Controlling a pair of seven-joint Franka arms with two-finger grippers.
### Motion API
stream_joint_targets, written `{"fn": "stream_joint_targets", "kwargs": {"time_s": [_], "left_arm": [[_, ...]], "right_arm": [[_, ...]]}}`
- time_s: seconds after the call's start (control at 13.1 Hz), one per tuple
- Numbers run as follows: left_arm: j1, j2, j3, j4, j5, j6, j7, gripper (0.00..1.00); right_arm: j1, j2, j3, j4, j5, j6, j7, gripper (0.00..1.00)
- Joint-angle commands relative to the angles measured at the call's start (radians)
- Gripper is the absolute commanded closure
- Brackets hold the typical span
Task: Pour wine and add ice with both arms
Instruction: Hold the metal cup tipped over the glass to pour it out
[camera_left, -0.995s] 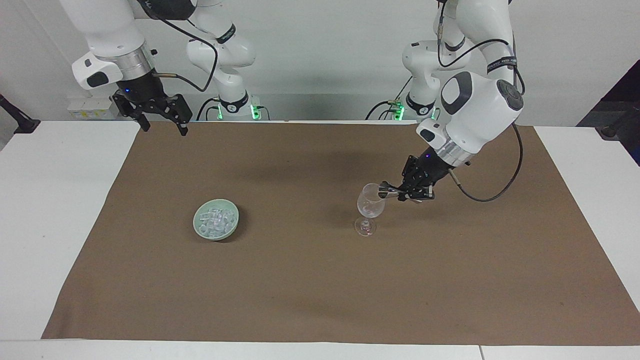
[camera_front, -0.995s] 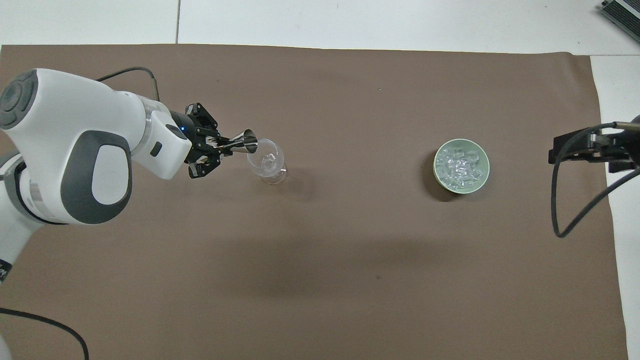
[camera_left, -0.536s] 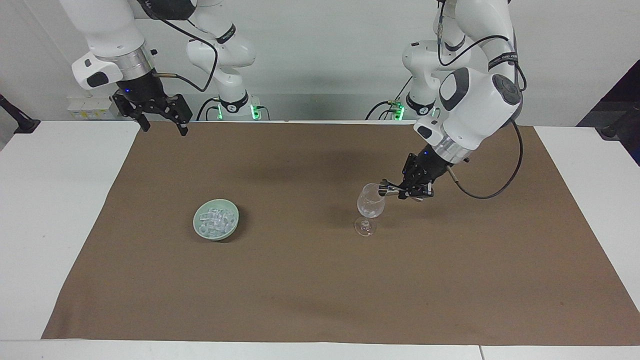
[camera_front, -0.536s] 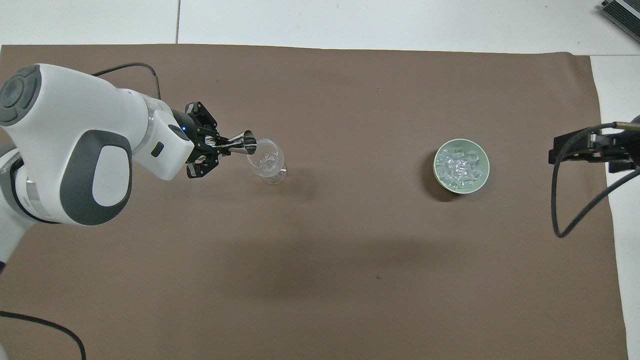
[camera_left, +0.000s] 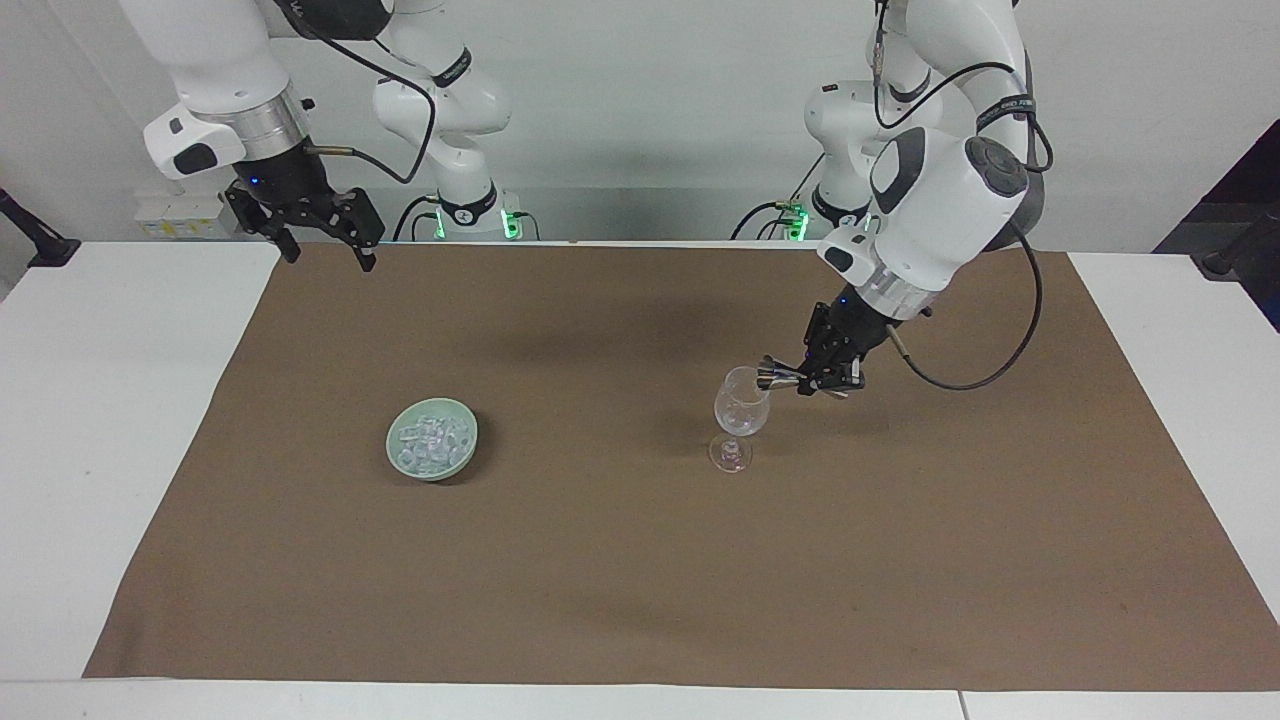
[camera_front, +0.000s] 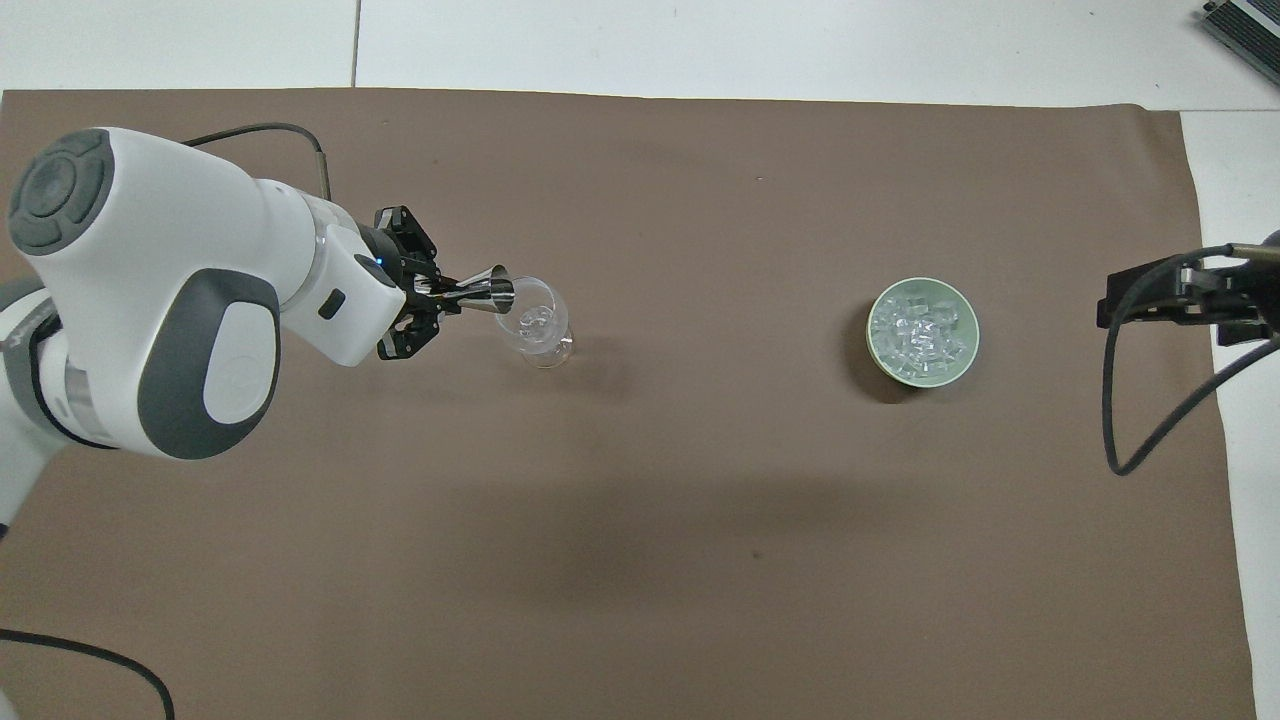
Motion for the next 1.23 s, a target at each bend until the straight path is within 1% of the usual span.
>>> {"fn": "stream_joint_targets", "kwargs": {"time_s": [0.0, 0.38, 0.61, 1.0, 1.15], "left_arm": [[-0.032, -0.014, 0.019, 0.023, 0.077, -0.024, -0.062, 1.00], [-0.049, -0.014, 0.021, 0.034, 0.105, -0.043, -0.084, 1.00], [-0.052, -0.014, 0.019, 0.059, 0.147, -0.081, -0.086, 1.00], [-0.066, -0.014, 0.019, 0.059, 0.199, -0.087, -0.112, 1.00], [-0.074, -0.011, 0.019, 0.075, 0.219, -0.099, -0.118, 1.00]], "right_arm": [[-0.009, 0.000, 0.004, -0.004, 0.020, 0.011, 0.010, 0.00], [-0.009, 0.000, 0.004, -0.004, 0.020, 0.011, 0.010, 0.00], [-0.011, 0.000, 0.004, -0.004, 0.020, 0.011, 0.010, 0.00], [-0.011, 0.000, 0.004, -0.004, 0.020, 0.011, 0.010, 0.00], [-0.009, 0.000, 0.004, -0.004, 0.020, 0.011, 0.010, 0.00]]}}
